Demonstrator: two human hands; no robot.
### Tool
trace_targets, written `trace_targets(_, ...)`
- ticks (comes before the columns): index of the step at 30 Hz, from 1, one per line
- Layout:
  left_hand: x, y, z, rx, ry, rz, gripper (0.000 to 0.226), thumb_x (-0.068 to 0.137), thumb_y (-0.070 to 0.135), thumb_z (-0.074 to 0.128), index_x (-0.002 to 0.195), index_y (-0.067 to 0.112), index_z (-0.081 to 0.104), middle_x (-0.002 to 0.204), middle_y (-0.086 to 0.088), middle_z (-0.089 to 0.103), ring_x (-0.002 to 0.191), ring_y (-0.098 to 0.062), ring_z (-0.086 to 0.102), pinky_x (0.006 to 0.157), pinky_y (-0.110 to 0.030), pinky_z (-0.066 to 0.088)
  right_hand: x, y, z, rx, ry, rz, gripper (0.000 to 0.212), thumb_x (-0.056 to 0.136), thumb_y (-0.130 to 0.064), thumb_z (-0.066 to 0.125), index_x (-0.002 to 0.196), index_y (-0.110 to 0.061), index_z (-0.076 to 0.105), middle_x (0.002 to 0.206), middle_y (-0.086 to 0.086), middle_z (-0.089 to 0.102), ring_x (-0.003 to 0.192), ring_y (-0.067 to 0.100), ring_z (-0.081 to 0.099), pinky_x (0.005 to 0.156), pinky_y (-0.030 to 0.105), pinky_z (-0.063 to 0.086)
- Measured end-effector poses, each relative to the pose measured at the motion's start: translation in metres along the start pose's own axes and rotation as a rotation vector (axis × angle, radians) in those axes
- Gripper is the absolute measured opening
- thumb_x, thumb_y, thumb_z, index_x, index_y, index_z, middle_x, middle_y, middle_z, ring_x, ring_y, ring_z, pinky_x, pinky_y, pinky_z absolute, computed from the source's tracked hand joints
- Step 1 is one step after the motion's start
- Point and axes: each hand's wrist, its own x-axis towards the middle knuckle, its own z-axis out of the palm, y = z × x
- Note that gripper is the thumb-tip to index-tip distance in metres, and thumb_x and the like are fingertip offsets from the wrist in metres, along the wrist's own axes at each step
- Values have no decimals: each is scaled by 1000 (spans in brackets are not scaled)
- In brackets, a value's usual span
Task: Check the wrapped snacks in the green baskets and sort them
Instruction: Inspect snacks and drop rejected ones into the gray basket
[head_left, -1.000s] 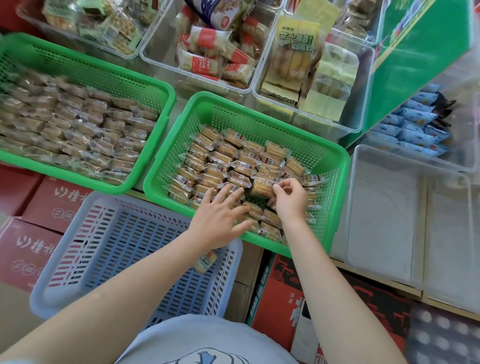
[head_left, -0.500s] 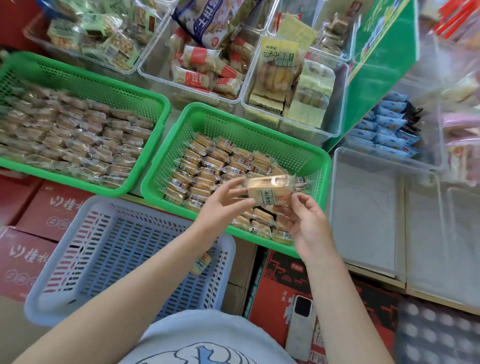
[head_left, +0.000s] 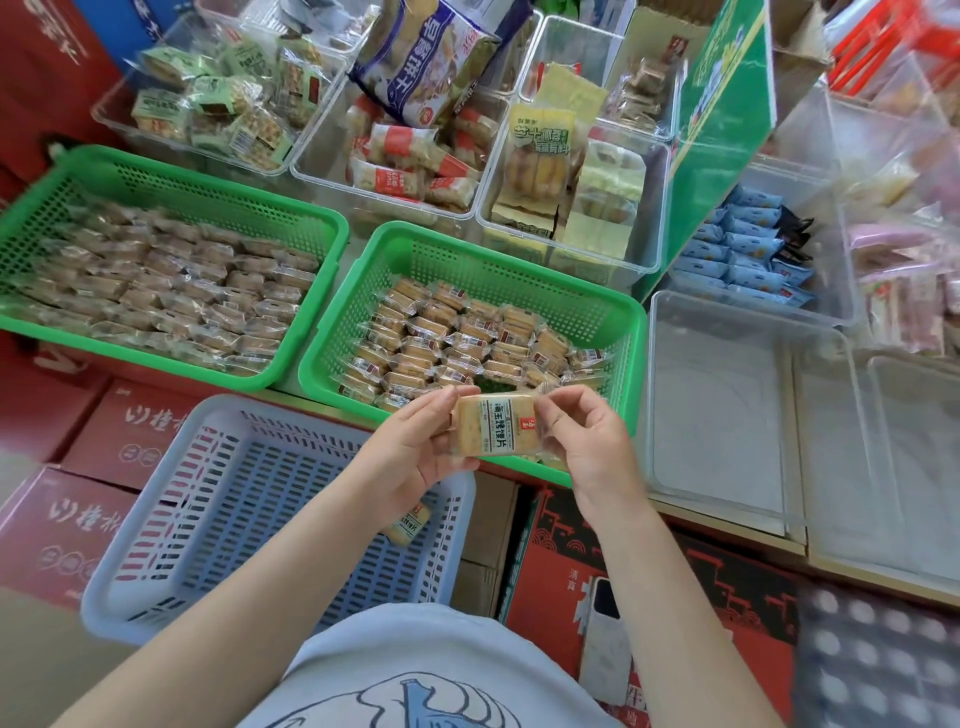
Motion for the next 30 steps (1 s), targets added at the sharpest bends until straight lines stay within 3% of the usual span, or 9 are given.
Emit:
trace_targets(6, -12, -1, 1, -45, 33, 5, 29, 85, 26, 64, 109, 11, 72, 104, -13, 73, 86, -22, 72, 61, -32, 61, -17, 7, 12, 24, 62, -7, 14, 104, -14, 51, 91, -13, 56, 88, 4, 68, 75, 11, 64, 57, 22, 51)
trace_targets(10, -19, -3, 5, -66, -13, 2, 18, 86, 21, 64, 94, 16, 79, 110, -16, 70, 91, -24, 68, 61, -32, 62, -23, 4, 14, 59, 92, -12, 14, 107, -17, 45, 101, -6, 51, 90, 7, 65, 60, -4, 61, 46, 12, 43)
trace_targets(13, -19, -4, 4, -57, 8, 12, 27, 85, 19, 65, 109, 11, 74, 115, -19, 71, 95, -26, 69, 63, -32, 62, -26, 5, 13, -13, 116, -83, 15, 106, -19, 45, 99, -8, 51, 87, 5, 65, 57, -6, 58, 45, 11, 41)
trace_targets(16, -20, -4, 2, 18, 68, 19, 37, 88, 16, 67, 122, 4, 67, 115, -19, 73, 99, -29, 71, 65, -34, 63, -27, 6, 11, -97, 124, -174, 15, 106, -20, 46, 95, -11, 51, 86, 9, 66, 59, -5, 57, 47, 11, 41)
trace_targets(22, -18, -6, 0, 326, 277, 90, 10, 95, 7, 66, 100, -1, 71, 92, -14, 78, 81, -25, 76, 67, -32, 63, -27, 6, 8, -115, 109, -215, 14, 103, -22, 52, 95, -12, 54, 82, 9, 72, 74, 18, 72, 57, 27, 57)
trace_targets(24, -17, -7, 0, 349, 266, 101, 8, 97, 5, 64, 98, -2, 67, 88, -15, 76, 74, -21, 74, 64, -29, 62, -29, 4, 7, -107, 124, -188, 14, 102, -24, 54, 96, -12, 57, 83, 8, 74, 75, 20, 73, 59, 30, 58)
trace_targets(26, -17, -9, 0, 342, 233, 108, 5, 98, 3, 60, 97, -1, 64, 87, -15, 73, 71, -20, 69, 61, -26, 61, -29, 1, 7, -48, 127, -92, 11, 102, -25, 55, 100, -16, 60, 80, 4, 75, 70, 15, 72, 52, 25, 53)
trace_targets(28, -17, -9, -1, 308, 194, 109, 5, 98, 0, 58, 101, 3, 61, 86, -14, 70, 71, -20, 64, 62, -26, 59, -28, -1, 4, 35, 56, 44, 11, 103, -26, 54, 109, -22, 63, 79, -1, 74, 60, 8, 66, 46, 20, 45)
trace_targets(30, -16, -8, -4, 318, 134, 93, 15, 98, -2, 57, 111, 5, 61, 89, -13, 71, 76, -21, 63, 70, -32, 57, -26, 0, -1, 117, -72, 119, 19, 105, -23, 50, 116, -18, 64, 81, 4, 73, 46, 6, 51, 40, 18, 35)
